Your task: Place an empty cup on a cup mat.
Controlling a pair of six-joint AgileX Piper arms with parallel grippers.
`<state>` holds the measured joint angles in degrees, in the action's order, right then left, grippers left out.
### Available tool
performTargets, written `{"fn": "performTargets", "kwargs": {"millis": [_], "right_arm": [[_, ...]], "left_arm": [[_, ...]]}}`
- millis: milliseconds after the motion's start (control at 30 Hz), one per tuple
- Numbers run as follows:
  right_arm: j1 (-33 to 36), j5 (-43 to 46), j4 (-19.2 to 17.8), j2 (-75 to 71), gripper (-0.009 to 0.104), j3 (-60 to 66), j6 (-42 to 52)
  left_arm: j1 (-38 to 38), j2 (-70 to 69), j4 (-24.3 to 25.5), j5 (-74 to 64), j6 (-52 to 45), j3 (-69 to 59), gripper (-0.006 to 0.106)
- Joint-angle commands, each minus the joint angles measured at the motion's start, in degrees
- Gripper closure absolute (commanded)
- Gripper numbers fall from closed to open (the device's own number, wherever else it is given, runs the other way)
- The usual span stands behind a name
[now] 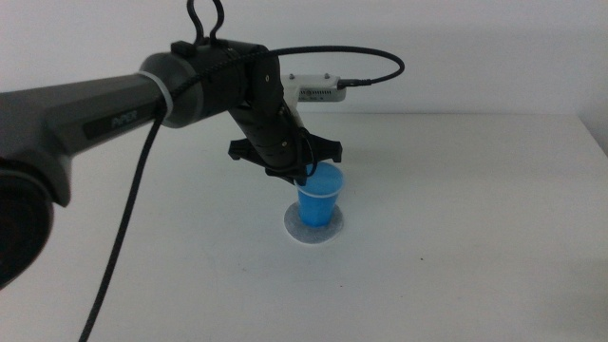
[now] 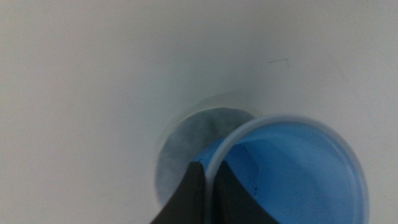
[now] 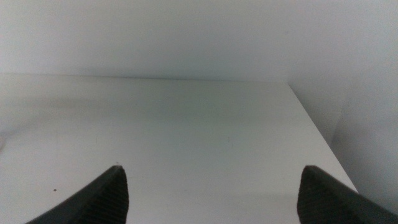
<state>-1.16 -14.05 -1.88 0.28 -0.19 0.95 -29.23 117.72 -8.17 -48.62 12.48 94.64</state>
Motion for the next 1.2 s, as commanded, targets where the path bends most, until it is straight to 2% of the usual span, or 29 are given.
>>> {"fn": "performTargets", "kwargs": {"millis": [0,133,233,333,500,633,700,767,867,933,1067,1167], "right_arm": [[0.12,0.38,-0.31,-0.28,0.002,0.19,0.23],[0.12,0.38,-0.31,-0.28,0.002,0.19,0.23],[0.12,0.38,-0.31,-0.28,0.002,0.19,0.23],[0.12,0.38,-0.31,-0.28,0.002,0.19,0.23],[0.12,0.38,-0.31,-0.28,0.002,0.19,0.23],[0.12,0.38,-0.31,-0.28,0.002,0.19,0.23],[0.12,0.38,-0.31,-0.28,0.002,0.19,0.23],[0.12,0.38,-0.31,-0.28,0.002,0.19,0.23],[0.12,0.38,-0.31,-0.28,0.002,0.19,0.23],[0.12,0.38,-0.31,-0.28,0.002,0.19,0.23],[0.12,0.38,-0.31,-0.28,0.002,0.19,0.23],[0.12,0.38,-0.31,-0.28,0.002,0.19,0.23]], "left_arm": [[0.06,0.78,-2.33,1.92,-2.12,-0.24,0.102],[0.06,1.02,-2.85,1.96,-3.03,-0.24,0.099],[0.57,0.78,-2.74,0.21,-2.54,-0.24,0.086],[1.21,-0.01,-1.65,-2.04,-4.51,-0.24,0.063],[3.20,-3.53,0.28,-6.50,-8.38,-0.14,0.006],[4.61,-9.77,1.37,-9.96,-8.41,-1.32,0.007],[4.61,-15.10,4.88,-9.68,-6.33,-4.36,0.007],[4.61,-20.96,8.17,-6.23,-4.93,-10.20,0.007],[5.26,-31.86,9.88,-3.86,-0.14,-20.62,0.007],[5.84,-38.72,10.44,-2.25,-0.14,-27.44,0.007],[6.10,-49.04,15.07,7.04,-0.41,-39.28,0.007],[6.33,-56.23,15.85,11.70,-0.41,-46.30,0.007]]}}
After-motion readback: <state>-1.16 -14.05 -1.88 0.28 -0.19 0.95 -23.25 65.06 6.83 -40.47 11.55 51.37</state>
